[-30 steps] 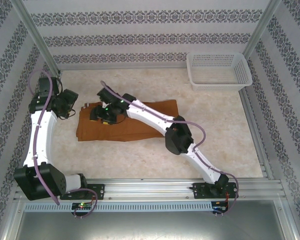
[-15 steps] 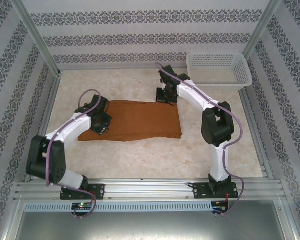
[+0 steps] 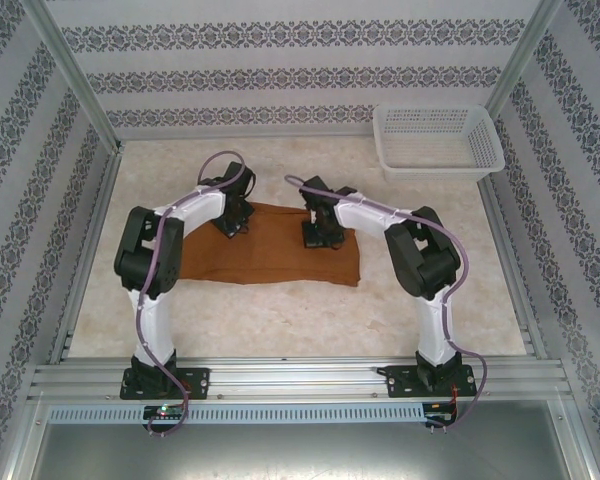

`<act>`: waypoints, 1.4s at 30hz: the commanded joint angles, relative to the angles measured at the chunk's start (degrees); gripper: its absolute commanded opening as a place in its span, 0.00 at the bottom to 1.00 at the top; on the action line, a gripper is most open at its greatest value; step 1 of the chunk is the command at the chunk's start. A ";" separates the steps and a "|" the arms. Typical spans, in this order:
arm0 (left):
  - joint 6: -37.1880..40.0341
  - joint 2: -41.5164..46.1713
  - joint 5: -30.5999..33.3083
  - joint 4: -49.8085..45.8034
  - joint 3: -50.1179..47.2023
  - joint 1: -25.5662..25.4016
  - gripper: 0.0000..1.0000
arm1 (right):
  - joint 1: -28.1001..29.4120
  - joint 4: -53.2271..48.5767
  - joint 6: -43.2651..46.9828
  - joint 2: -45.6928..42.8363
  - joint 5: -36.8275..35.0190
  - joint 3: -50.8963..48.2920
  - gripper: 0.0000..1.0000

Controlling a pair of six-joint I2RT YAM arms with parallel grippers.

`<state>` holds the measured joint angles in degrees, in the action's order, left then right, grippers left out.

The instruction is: Roll up the long pants

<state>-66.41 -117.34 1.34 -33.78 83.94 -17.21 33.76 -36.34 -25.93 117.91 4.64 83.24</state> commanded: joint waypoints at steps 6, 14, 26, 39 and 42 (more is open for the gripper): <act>7.92 -12.25 -1.43 -5.84 16.65 -0.65 0.00 | 12.39 -0.61 -7.44 -3.55 0.66 -8.22 0.00; 10.72 -20.71 -10.66 -2.43 31.94 -0.94 0.00 | 21.48 4.10 -12.75 -0.98 2.45 -3.85 0.00; 21.48 -26.87 -16.96 -11.28 58.72 -2.89 0.56 | 20.26 -2.26 0.83 -1.61 6.61 12.87 0.17; 12.16 19.54 -2.53 -1.99 2.72 -3.07 1.00 | 12.83 -9.10 24.85 -21.25 -11.82 0.61 0.82; 4.68 28.03 0.59 1.89 -10.94 -7.60 0.53 | 7.82 -4.96 20.62 -22.28 -5.27 -2.77 0.00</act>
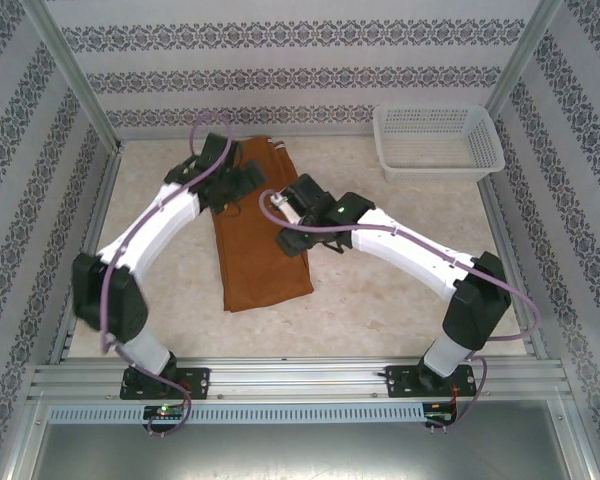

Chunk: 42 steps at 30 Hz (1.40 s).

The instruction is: Roll up the long pants

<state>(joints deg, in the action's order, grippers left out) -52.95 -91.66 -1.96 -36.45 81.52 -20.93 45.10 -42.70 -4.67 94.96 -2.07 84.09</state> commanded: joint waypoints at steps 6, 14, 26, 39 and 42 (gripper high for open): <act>-16.22 4.92 7.51 6.15 -19.18 -11.54 0.00 | -5.14 6.83 -0.23 3.71 6.06 -6.22 0.00; -14.71 -8.70 14.84 3.95 -10.89 -13.31 0.00 | -6.25 13.19 -6.79 10.82 8.87 -8.49 0.00; -10.88 -34.16 14.19 -1.31 12.31 -13.17 0.00 | -6.50 11.42 -11.01 5.65 4.44 -11.34 0.00; -7.43 -46.07 13.59 -1.66 25.28 -11.80 0.00 | -19.23 7.28 -14.19 -18.78 2.40 -17.88 0.00; -3.89 -52.39 13.17 -6.97 38.16 -11.79 0.00 | -20.52 5.88 -14.36 -21.07 3.20 -17.95 0.00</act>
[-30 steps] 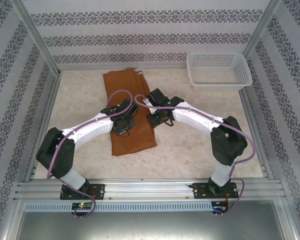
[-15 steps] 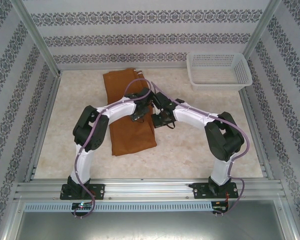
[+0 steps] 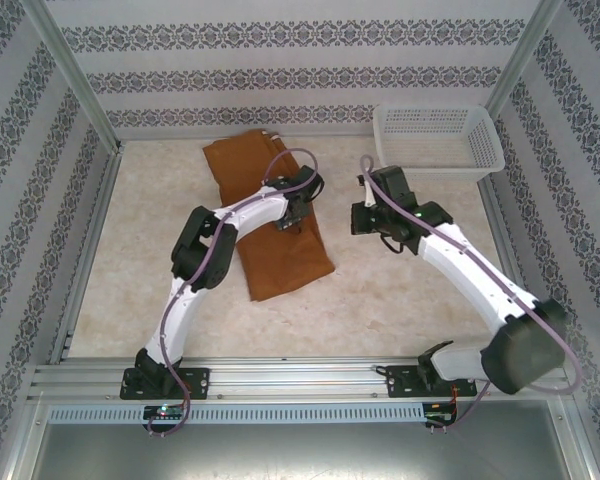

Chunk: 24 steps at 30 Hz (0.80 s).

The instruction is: Roll up the long pants

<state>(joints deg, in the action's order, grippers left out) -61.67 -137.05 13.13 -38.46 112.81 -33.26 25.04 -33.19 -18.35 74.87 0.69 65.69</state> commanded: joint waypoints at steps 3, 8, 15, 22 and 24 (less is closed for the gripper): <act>6.23 -13.08 -2.78 -10.22 18.56 0.50 0.00 | -0.60 -3.31 -1.05 -2.00 0.57 -1.40 0.00; 4.71 -12.25 -3.73 -11.85 20.53 0.64 0.00 | -0.68 -0.45 -1.28 -0.25 -0.45 -6.05 0.00; -0.70 8.26 -1.83 -5.13 4.00 2.63 0.89 | -0.78 2.60 -1.98 8.27 1.97 -5.87 0.00; 0.52 12.11 6.00 -6.34 5.35 7.21 0.86 | -0.72 4.17 -1.04 23.30 8.30 5.35 0.00; 0.46 7.19 5.57 -7.01 8.83 10.21 0.52 | -0.31 4.64 -0.41 27.76 9.20 8.24 0.00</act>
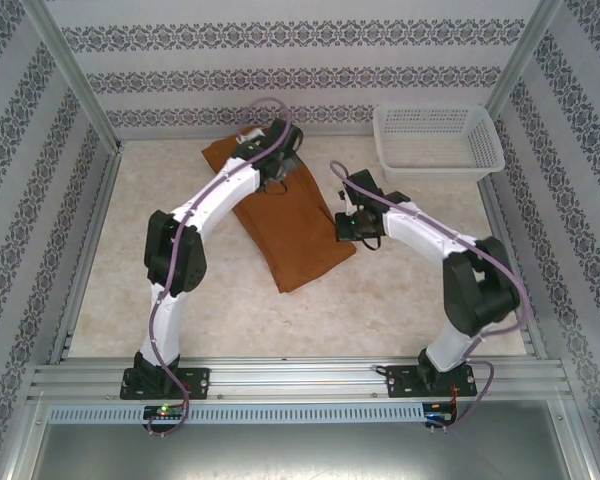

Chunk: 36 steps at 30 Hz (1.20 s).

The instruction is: Roll up the long pants

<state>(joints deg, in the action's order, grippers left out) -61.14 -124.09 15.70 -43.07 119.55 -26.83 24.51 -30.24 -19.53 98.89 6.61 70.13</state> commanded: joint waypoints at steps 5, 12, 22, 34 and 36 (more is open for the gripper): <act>0.38 -20.92 4.55 -9.40 19.14 8.26 0.09 | 1.64 3.59 1.85 11.43 5.16 8.17 0.00; -0.85 -30.95 1.44 -6.64 26.45 11.24 0.08 | 4.69 4.58 1.51 16.04 5.69 8.58 0.00; -0.38 -35.34 -9.46 2.11 26.40 11.82 0.10 | 12.35 4.13 -1.82 17.97 6.43 5.38 0.00; 6.33 -34.65 -21.78 13.31 26.45 11.00 0.09 | 19.45 2.96 -0.02 18.22 3.74 8.74 0.05; 7.62 -32.31 -23.63 14.53 26.43 11.20 0.17 | 20.23 1.00 4.16 14.71 1.82 9.69 0.46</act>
<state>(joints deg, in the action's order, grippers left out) -56.86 -157.10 -2.28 -33.28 145.97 -15.31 43.24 -22.09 -20.71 116.99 10.22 78.65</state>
